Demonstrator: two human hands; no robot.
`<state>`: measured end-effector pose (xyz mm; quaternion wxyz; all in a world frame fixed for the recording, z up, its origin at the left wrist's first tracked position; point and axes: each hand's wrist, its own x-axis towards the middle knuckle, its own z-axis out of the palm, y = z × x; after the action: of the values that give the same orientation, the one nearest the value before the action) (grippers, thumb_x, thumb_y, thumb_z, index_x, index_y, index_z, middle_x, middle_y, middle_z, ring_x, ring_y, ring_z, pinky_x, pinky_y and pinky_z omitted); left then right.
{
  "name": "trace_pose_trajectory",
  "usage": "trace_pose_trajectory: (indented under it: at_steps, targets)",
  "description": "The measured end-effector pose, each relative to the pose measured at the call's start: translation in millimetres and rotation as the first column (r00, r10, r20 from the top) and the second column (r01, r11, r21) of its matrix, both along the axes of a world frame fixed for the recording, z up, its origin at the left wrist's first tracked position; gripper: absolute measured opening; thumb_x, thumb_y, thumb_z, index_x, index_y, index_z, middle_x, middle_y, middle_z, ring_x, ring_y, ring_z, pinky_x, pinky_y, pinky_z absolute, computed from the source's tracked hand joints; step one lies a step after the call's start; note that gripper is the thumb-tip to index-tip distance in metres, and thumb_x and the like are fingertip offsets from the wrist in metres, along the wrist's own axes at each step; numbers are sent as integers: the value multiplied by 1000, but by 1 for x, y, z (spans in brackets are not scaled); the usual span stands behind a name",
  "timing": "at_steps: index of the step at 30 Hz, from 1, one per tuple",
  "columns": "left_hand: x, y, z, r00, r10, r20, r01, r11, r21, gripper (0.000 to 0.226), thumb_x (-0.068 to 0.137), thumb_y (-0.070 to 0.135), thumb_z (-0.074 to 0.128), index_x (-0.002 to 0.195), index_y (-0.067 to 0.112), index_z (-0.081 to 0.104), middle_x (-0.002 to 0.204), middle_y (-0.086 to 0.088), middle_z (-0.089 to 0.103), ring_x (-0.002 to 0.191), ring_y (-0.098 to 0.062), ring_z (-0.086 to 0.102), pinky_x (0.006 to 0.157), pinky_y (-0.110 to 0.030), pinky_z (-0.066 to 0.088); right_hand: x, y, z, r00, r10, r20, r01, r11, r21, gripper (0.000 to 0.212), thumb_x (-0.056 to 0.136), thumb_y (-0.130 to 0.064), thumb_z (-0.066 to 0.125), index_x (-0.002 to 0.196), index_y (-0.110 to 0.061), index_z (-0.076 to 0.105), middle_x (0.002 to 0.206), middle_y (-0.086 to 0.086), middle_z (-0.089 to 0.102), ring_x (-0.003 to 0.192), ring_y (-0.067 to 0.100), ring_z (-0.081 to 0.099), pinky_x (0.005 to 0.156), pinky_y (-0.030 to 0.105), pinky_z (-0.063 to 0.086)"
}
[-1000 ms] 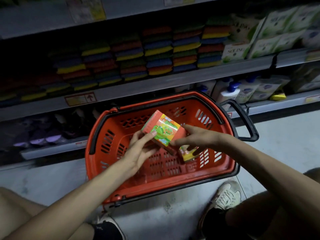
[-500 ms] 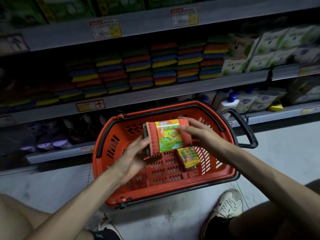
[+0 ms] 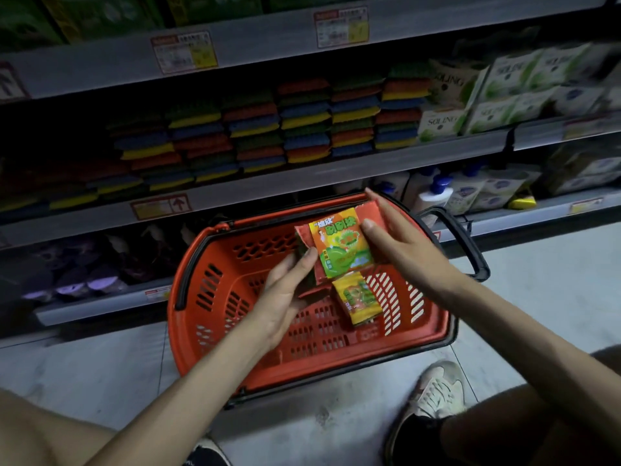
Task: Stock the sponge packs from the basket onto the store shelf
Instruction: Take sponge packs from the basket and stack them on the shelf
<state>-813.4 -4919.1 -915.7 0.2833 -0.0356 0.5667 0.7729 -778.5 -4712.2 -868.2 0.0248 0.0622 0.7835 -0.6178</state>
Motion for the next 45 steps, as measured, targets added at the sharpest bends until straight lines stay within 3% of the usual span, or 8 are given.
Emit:
trace_pose_trajectory:
  at_steps: [4,8,12,15,24,31,39,45]
  targets:
    - [-9,14,-28,1000,-24,1,23,988,-154,30,98,30,63,127,21,66,113,-2,75,93,-17,72,70,-24,57,-9,28,10,995,-92,-29,97,958,271,78,87,-51,75,154,-50,32,135,-12,59,105,12,71,87,35,62]
    - [-23,32,-72,942,-267,-204,100,801,-590,34,101,21,61,134,11,61,93,-2,73,72,-5,70,62,-16,48,-16,42,2,996,-48,-71,85,662,745,92,78,-66,72,154,-36,31,134,8,60,111,29,65,89,46,57]
    - [-34,40,-114,511,-855,-86,54,133,-990,55,96,38,61,145,19,47,127,-8,68,120,-27,64,89,-33,49,-12,56,-7,1000,16,6,-14,548,837,89,77,-70,69,150,-30,36,129,7,51,109,34,63,84,43,54]
    - [-46,54,-145,245,-964,103,-104,-131,-986,66,95,38,60,153,19,36,143,-11,54,130,-32,54,100,-39,45,-1,60,-12,996,83,20,-62,537,841,85,78,-67,69,148,-32,35,128,5,47,107,32,62,82,41,54]
    - [-86,109,-193,-157,-923,353,-376,-275,-885,75,100,24,57,162,27,14,170,-6,9,156,-36,9,119,-64,21,21,75,-20,964,246,101,-222,538,813,104,78,-41,77,161,-42,14,148,-4,46,119,20,58,89,31,52]
    - [-92,120,-204,-76,-943,325,-326,-284,-902,61,104,20,48,160,22,26,166,-8,24,154,-33,18,125,-58,10,22,87,-21,968,229,97,-219,598,771,94,74,-41,75,153,-44,25,143,-14,44,114,13,55,83,29,51]
    - [-80,54,-192,133,-946,295,-224,-319,-921,102,72,23,85,154,17,25,156,-13,31,139,-32,39,109,-49,40,8,74,-21,962,238,133,-237,488,840,100,80,-49,66,158,-49,4,144,0,47,107,27,61,79,39,54]
    - [-65,0,-146,425,-899,109,-4,-122,-992,109,70,45,82,156,21,19,151,-6,34,139,-30,38,108,-48,43,-4,43,-14,975,152,162,-213,434,875,77,72,-62,37,143,-36,46,132,8,53,115,35,55,94,44,48]
